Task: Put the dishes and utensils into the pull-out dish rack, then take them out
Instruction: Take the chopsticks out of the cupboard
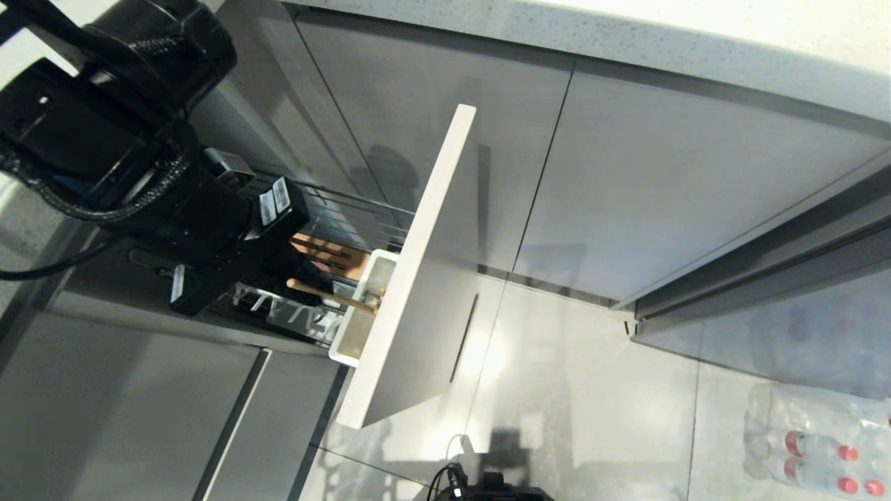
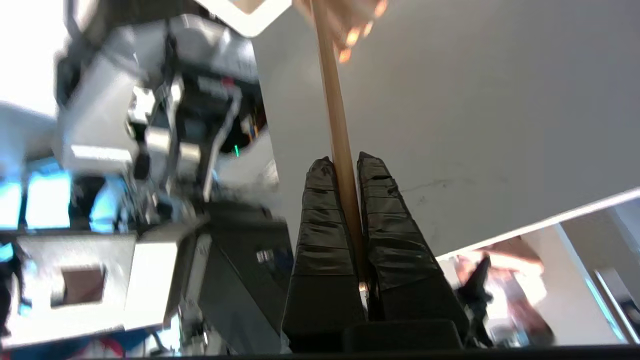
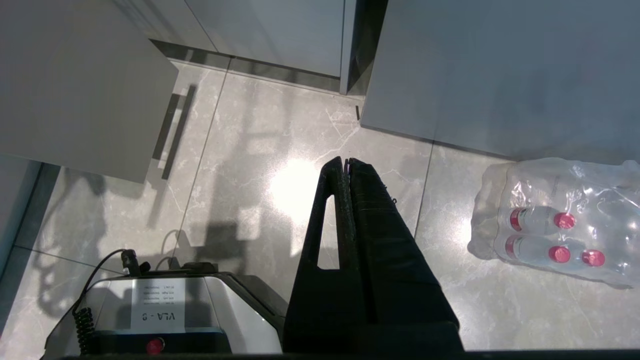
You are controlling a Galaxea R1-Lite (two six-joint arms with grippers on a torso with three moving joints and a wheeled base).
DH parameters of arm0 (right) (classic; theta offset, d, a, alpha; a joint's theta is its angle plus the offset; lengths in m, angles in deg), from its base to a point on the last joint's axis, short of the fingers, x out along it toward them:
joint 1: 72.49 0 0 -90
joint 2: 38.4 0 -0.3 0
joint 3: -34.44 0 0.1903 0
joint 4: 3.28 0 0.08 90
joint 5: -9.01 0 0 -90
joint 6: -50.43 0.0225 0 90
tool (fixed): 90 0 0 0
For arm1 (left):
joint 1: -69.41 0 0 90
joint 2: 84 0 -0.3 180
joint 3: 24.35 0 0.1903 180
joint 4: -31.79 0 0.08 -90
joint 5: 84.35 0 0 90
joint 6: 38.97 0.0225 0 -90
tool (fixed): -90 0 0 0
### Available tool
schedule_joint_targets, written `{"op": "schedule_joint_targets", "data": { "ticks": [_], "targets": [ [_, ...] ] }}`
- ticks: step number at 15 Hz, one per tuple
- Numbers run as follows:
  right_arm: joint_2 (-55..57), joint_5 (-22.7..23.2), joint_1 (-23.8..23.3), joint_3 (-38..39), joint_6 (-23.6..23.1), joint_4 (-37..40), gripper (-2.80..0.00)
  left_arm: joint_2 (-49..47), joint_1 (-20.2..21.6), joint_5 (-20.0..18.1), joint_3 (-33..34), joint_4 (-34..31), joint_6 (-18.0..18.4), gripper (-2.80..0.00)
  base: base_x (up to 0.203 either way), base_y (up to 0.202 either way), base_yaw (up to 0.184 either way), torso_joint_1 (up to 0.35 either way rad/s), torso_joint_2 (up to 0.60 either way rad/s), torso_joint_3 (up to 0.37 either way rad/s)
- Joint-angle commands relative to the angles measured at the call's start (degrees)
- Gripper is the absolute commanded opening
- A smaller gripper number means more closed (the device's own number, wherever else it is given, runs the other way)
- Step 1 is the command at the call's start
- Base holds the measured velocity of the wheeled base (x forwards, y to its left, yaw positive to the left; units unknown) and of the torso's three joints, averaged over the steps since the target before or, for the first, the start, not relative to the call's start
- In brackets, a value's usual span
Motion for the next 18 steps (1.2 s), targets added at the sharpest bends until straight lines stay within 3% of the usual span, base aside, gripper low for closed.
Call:
{"op": "schedule_joint_targets", "data": {
  "ticks": [1, 4, 12, 18],
  "targets": [
    [0.0, -0.03, 0.01, 0.0, 0.01, 0.01, -2.8, 2.24, -0.96, 2.1, 0.01, -0.23, -0.38, -2.8, 0.0, 0.0, 0.0, 0.0, 0.0, 0.0],
    [0.0, 0.03, 0.01, 0.0, 0.06, -0.03, -2.8, 4.57, -1.99, 4.77, 0.01, -0.03, -0.39, -2.8, 0.0, 0.0, 0.0, 0.0, 0.0, 0.0],
    [0.0, 0.03, 0.01, 0.0, 0.01, -0.04, -2.8, 11.77, -3.44, 7.24, -0.61, 4.42, -0.39, -2.8, 0.0, 0.0, 0.0, 0.0, 0.0, 0.0],
    [0.0, 0.03, 0.01, 0.0, 0.01, -0.04, -2.8, 9.48, -3.34, 7.54, -0.52, 2.13, -0.4, -2.8, 0.0, 0.0, 0.0, 0.0, 0.0, 0.0]
  ]
}}
